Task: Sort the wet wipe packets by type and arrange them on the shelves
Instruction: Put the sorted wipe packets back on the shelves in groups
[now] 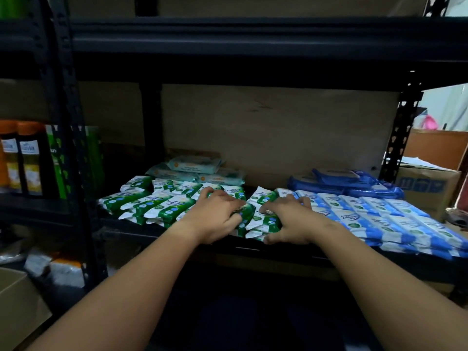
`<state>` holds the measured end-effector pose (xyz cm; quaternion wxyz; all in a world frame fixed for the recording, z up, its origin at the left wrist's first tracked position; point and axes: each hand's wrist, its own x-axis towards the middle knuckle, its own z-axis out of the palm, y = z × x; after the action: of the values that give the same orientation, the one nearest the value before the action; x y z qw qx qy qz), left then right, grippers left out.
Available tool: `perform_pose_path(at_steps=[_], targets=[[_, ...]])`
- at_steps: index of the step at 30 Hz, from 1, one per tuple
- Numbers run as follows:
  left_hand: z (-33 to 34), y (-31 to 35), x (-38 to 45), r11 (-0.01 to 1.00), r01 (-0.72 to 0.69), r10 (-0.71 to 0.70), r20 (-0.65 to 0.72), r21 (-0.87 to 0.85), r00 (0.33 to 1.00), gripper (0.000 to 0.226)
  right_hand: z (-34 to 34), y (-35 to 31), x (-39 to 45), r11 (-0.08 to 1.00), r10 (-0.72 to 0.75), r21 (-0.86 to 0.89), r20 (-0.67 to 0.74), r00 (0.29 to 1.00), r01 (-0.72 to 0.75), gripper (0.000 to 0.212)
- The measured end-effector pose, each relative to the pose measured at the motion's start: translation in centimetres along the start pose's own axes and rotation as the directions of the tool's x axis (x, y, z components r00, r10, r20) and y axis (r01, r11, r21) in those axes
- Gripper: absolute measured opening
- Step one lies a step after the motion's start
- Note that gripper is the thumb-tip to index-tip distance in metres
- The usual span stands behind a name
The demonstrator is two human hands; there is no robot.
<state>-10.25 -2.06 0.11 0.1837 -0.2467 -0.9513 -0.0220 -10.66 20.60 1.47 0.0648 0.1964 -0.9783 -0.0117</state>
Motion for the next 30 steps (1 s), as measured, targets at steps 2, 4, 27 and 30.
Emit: perform_pose_path(at_steps=[2, 4, 27, 30], targets=[[-0.7, -0.9, -0.5, 0.996, -0.083, 0.082, 0.042, 0.044, 0.996, 0.062, -0.1, 0.0, -0.3, 1.0, -0.012, -0.001, -0.01, 1.0, 0.012, 0.072], [-0.6, -1.4, -0.5, 0.985, -0.128, 0.121, 0.072, 0.117, 0.99, 0.063, -0.1, 0.0, -0.5, 1.0, -0.004, 0.011, -0.003, 1.0, 0.004, 0.07], [2.2, -1.7, 0.1, 0.963, -0.218, 0.223, -0.016, 0.156, 0.975, 0.046, 0.3, -1.1, -0.1, 0.996, 0.084, 0.028, 0.02, 0.996, -0.084, 0.076], [1.7, -1.6, -0.4, 0.972, -0.222, 0.224, -0.022, 0.076, 0.974, 0.028, 0.2, -1.5, -0.2, 0.996, 0.088, -0.014, 0.028, 0.996, -0.088, 0.075]])
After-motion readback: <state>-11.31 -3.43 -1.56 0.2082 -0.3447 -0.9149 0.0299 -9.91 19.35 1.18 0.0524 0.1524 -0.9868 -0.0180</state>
